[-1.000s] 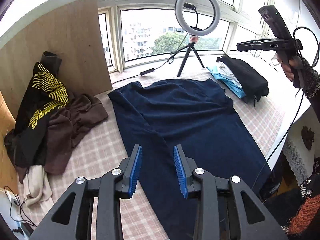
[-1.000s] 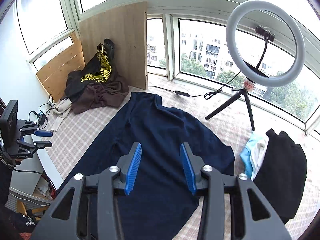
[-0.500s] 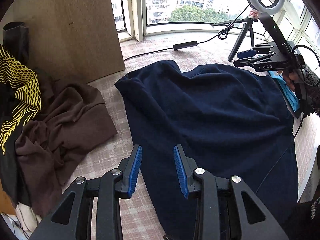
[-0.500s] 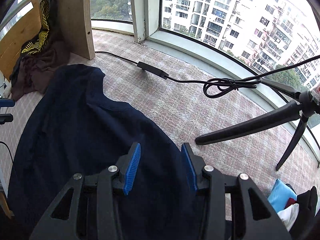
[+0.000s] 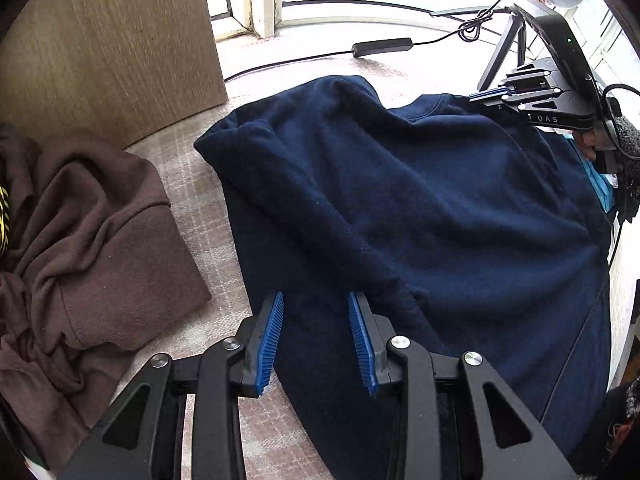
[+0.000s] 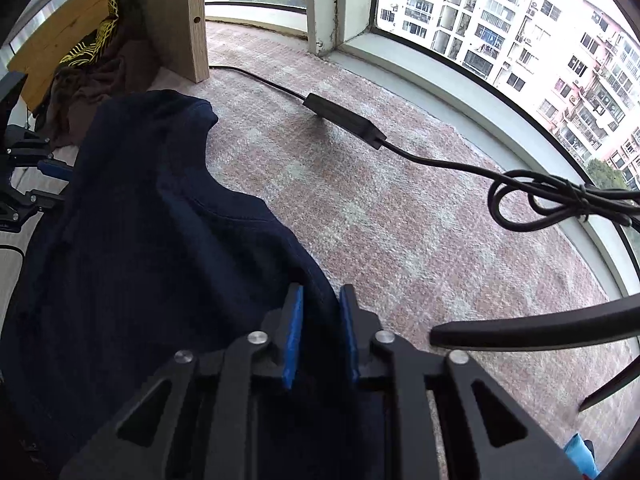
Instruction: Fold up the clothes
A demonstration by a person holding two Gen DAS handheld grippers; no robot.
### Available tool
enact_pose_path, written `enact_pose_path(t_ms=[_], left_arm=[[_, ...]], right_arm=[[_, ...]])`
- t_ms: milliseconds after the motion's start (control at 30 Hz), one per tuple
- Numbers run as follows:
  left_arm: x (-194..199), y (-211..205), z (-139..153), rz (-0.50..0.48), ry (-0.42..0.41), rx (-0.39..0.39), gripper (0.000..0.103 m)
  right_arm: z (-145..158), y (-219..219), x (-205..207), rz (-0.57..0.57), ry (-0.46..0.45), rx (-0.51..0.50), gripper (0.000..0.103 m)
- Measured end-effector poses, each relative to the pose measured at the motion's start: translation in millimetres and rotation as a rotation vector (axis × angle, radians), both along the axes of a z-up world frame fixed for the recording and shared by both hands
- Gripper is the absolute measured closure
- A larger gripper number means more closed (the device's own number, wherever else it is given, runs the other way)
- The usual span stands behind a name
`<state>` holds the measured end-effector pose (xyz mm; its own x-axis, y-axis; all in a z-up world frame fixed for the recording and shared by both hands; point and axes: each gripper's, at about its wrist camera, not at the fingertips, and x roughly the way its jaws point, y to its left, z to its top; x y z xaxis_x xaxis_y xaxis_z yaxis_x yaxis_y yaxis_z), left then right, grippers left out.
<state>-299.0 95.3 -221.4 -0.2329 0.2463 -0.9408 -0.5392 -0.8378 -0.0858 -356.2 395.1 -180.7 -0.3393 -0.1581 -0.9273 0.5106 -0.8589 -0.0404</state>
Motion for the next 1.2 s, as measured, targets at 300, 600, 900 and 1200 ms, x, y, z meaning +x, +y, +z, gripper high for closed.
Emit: enact_pose_path(t_ms=[300,600,900,1200], left_arm=[[-14,16,9,-0.007,0.048,0.047,0.071],[-37,56,7,-0.066,0.062,0.007,0.065],[66,-28,138,0.100,0.218,0.133,0.065],[274,-125,198,0.323,0.304,0.061,0.063]], right_arm=[[18,13,1,-0.080,0.093,0.143,0.083],[43,27,11,-0.162,0.113,0.160,0.067],[118,69,118,-0.279,0.152,-0.116,0.067],[159,70,211,-0.255,0.136,-0.310,0.067]])
